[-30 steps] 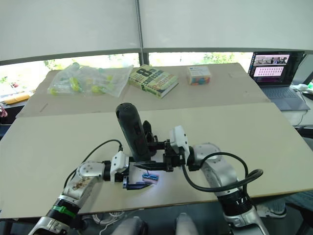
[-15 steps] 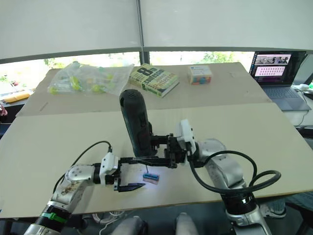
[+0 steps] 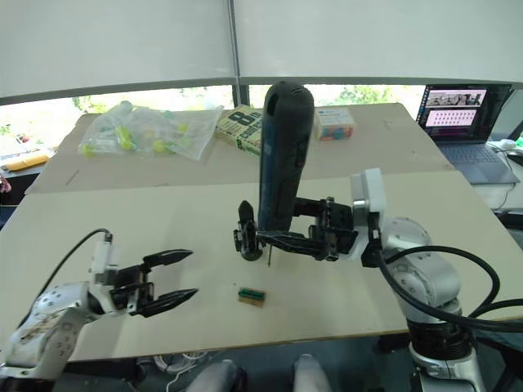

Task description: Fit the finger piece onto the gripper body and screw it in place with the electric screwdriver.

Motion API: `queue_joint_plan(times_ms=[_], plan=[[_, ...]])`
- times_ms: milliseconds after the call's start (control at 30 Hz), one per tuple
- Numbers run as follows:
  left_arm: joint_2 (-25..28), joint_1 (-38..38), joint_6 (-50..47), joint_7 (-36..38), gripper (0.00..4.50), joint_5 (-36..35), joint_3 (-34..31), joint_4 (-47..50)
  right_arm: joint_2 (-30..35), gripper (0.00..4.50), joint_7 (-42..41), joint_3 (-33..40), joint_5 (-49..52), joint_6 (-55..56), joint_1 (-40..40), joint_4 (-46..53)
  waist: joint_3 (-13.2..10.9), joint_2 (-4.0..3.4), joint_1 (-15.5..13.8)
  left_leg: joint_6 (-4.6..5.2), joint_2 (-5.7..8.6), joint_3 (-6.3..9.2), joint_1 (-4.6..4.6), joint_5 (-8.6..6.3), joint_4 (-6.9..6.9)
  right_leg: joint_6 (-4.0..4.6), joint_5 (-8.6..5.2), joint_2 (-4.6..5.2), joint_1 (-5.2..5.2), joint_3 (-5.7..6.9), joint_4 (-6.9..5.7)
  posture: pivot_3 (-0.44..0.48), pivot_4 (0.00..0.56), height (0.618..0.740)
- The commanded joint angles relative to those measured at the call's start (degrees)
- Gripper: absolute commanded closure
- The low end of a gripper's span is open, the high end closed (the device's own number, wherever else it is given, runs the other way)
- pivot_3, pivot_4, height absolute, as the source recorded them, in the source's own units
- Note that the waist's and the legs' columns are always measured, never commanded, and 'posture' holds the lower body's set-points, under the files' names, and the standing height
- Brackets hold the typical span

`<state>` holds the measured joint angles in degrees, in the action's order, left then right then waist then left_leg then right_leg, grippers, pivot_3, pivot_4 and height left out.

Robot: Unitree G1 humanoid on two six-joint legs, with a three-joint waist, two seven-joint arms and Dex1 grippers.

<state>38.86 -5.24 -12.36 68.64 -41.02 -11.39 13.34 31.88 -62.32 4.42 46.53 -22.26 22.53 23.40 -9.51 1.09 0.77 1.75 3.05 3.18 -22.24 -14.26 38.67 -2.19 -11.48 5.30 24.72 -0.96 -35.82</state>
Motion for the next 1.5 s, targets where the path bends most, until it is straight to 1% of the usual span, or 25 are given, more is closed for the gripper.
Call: queue_joint_plan(times_ms=[33, 133, 200, 333, 400, 500, 600, 700, 833, 1000, 1167, 1500], plan=[[2.35, -2.43, -1.49, -0.66, 0.01, -0.34, -4.17, 1.31, 1.94, 2.54, 0.16, 4.18, 2.77, -0.04, 0.13, 2.45, -0.02, -0.02, -0.08, 0.00, 0.01, 0.00, 0.00, 0.00, -0.01, 0.00, 0.00, 0.01, 0.00, 0.00, 0.00, 0.000, 0.150, 0.740], [2.34, -2.47, 1.38, -2.33, 0.01, 4.03, -4.37, -0.44, 3.09, 2.54, -0.05, 5.37, 2.65, 0.19, 0.57, 1.46, -0.04, -0.02, -0.19, 0.00, 0.02, -0.02, 0.00, 0.00, -0.01, 0.00, -0.01, 0.01, -0.01, 0.00, 0.02, 0.000, 0.150, 0.740], [0.59, -0.92, 1.87, -5.57, 0.01, 6.21, -3.23, -1.52, 3.66, 2.54, -0.28, 5.91, 2.62, 0.17, 0.96, 0.83, -0.04, -0.01, -0.44, 0.00, 0.01, -0.02, 0.01, 0.00, 0.00, 0.00, 0.00, 0.00, -0.05, 0.02, 0.04, 0.000, 0.150, 0.740], [-2.58, 1.37, 1.88, -8.98, 0.01, 11.37, 3.13, -0.91, 4.75, 2.54, -1.13, 5.88, 2.49, 0.20, 1.63, -0.03, -0.05, 0.00, -0.95, 0.00, 0.04, -0.03, 0.00, 0.00, 0.01, 0.01, 0.00, 0.02, -0.08, 0.02, 0.09, 0.000, 0.150, 0.740], [-5.29, 4.38, 1.91, -12.26, 0.01, 15.31, 7.39, -1.56, 4.78, 2.54, -1.13, 5.91, 2.41, 0.31, 2.08, -0.52, -0.06, 0.01, -1.06, 0.01, 0.05, -0.03, -0.01, 0.00, 0.01, 0.01, 0.01, 0.02, -0.08, 0.02, 0.12, 0.000, 0.150, 0.740], [-9.13, 9.59, 1.34, -16.66, 0.01, 20.24, 12.40, -4.35, 4.76, 2.54, -1.09, 5.64, 2.27, 0.32, 2.37, -0.76, -0.09, 0.08, -1.51, 0.00, 0.06, -0.02, -0.04, 0.01, 0.06, 0.03, 0.04, 0.00, -0.08, 0.04, 0.09, 0.000, 0.150, 0.740], [-12.17, 13.20, 1.56, -19.33, 0.01, 23.39, 15.50, -7.48, 4.48, 2.54, -0.75, 5.34, 2.21, 0.24, 2.57, -0.66, -0.10, 0.09, -1.41, 0.00, 0.05, -0.01, -0.03, 0.00, 0.05, 0.04, 0.04, 0.00, -0.10, 0.04, 0.09, 0.000, 0.150, 0.740], [-15.58, 16.71, 2.44, -21.31, 0.01, 26.45, 18.49, -12.58, 4.19, 2.54, -0.36, 5.06, 2.03, 0.37, 2.59, -0.41, -0.10, 0.10, -1.38, 0.02, 0.08, -0.03, -0.04, -0.01, 0.04, 0.03, 0.04, 0.01, -0.08, 0.01, 0.09, 0.000, 0.150, 0.740], [-18.21, 19.96, 3.46, -22.66, 0.01, 27.87, 19.28, -17.66, 3.88, 2.54, 0.20, 4.83, 1.84, 0.58, 2.22, 0.27, -0.11, 0.10, -1.41, 0.02, 0.09, -0.03, -0.04, -0.01, 0.04, 0.02, 0.04, 0.01, -0.07, 0.02, 0.08, 0.000, 0.150, 0.740], [-21.08, 24.22, 4.99, -21.92, 0.01, 29.11, 21.23, -22.62, 3.73, 2.54, 1.13, 4.99, 1.58, 0.83, 1.41, 1.06, -0.11, 0.10, -1.58, 0.02, 0.11, -0.02, -0.03, 0.00, 0.08, 0.02, 0.04, 0.02, -0.09, 0.03, 0.04, 0.000, 0.150, 0.740], [-23.25, 27.30, 6.14, -22.14, 0.01, 30.15, 21.54, -26.31, 3.64, 2.54, 1.73, 5.14, 1.31, 1.13, 0.55, 1.72, -0.11, 0.11, -1.59, 0.05, 0.15, -0.02, -0.05, -0.02, 0.11, -0.03, 0.07, 0.03, -0.12, 0.03, 0.07, 0.000, 0.150, 0.740], [-23.21, 27.70, 7.09, -19.91, 0.01, 30.91, 22.48, -26.53, 3.67, 2.54, 1.85, 5.40, 0.86, 1.29, 0.00, 1.98, -0.11, 0.11, -1.47, 0.05, 0.13, -0.02, -0.03, -0.02, 0.11, -0.04, 0.07, 0.01, -0.12, 0.03, 0.05, 0.000, 0.150, 0.740]])
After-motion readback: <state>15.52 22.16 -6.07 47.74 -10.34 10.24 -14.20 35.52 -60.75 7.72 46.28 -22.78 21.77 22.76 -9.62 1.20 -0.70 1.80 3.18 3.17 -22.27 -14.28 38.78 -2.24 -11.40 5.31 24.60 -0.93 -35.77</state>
